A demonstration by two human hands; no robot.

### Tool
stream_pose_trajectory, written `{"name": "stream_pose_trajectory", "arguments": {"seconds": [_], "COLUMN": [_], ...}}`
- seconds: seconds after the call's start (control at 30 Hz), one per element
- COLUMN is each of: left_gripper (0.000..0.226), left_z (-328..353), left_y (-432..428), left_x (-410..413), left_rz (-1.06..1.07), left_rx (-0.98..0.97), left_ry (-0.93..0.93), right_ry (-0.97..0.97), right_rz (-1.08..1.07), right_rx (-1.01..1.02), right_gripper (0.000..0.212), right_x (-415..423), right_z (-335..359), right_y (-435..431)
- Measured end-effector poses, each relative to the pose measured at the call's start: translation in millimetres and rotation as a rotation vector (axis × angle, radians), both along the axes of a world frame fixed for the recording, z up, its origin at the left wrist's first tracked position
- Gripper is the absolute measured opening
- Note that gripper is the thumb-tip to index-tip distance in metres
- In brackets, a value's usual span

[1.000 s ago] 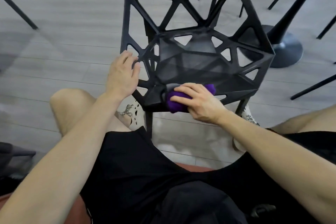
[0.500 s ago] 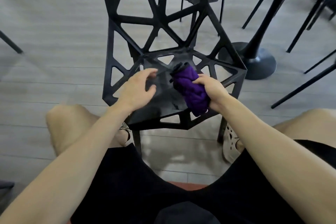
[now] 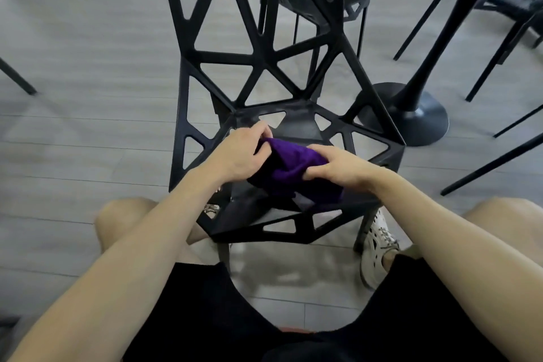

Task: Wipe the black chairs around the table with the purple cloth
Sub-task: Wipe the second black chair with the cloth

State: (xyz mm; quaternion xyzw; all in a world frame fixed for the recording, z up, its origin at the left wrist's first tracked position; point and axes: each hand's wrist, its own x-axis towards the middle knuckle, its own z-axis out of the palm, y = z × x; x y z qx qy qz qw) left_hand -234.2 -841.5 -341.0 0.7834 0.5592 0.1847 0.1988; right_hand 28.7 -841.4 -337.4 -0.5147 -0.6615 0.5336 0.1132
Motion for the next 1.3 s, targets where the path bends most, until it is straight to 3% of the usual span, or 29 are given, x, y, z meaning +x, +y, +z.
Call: {"name": "stream_pose_trajectory", "arguments": {"seconds": [0.07,0.13,0.23,0.33,0.37,0.4,0.5,0.6,0.7,0.83,0.93,1.0,1.07,1.13,1.2,1.3], "left_gripper": [0.003,0.004,0.008,0.011,0.011,0.011,0.009,0.009,0.010,0.026,0.023,0.024,0.044,0.056,0.049,0.035], "left_z": [2,7,14,23,25,28,36,42,46,41,30,19,9,5,2,-4], "left_y": [7,15,27,32,33,34,38,39,39,49,64,75,86,99,115,130], "left_x": [1,2,2,6,8,9,4,-8,-8,-14,-48,-86,-122,-142,-149,-146], "left_rz": [0.006,0.005,0.002,-0.055,-0.086,-0.114,-0.139,-0.094,-0.073,-0.055,0.207,0.476,0.650,0.736,0.735,0.681], "left_rx": [-0.022,-0.013,-0.004,-0.024,-0.043,-0.064,-0.095,-0.133,-0.140,-0.197,-0.041,0.155,0.157,-0.010,-0.152,-0.167], "left_ry": [-0.037,-0.103,-0.126,-0.064,-0.031,0.009,0.123,0.056,-0.013,-0.038,-0.185,-0.149,-0.120,-0.188,-0.244,-0.332], "right_ry": [-0.118,-0.116,0.007,-0.177,-0.237,-0.259,-0.338,-0.357,-0.186,-0.019,0.215,0.367,0.508,0.614,0.686,0.751], "right_rz": [-0.003,-0.052,-0.050,0.015,0.031,0.059,0.225,0.242,0.192,0.038,-0.109,-0.234,-0.361,-0.487,-0.553,-0.642], "right_rx": [0.125,0.181,0.136,0.290,0.386,0.436,0.406,0.381,0.150,-0.124,-0.425,-0.547,-0.601,-0.615,-0.606,-0.568], "right_gripper": [0.024,0.030,0.057,0.104,0.108,0.101,0.052,0.044,0.017,0.019,0.022,0.029,0.033,0.035,0.038,0.037], "right_x": [3,7,13,-3,-13,-23,-38,-31,-34,-58,-69,-68,-67,-67,-68,-70], "right_z": [3,7,11,15,15,12,10,24,36,16,-4,-13,-21,-27,-32,-33], "right_y": [14,26,36,35,31,31,36,39,38,39,33,32,35,40,45,52]}}
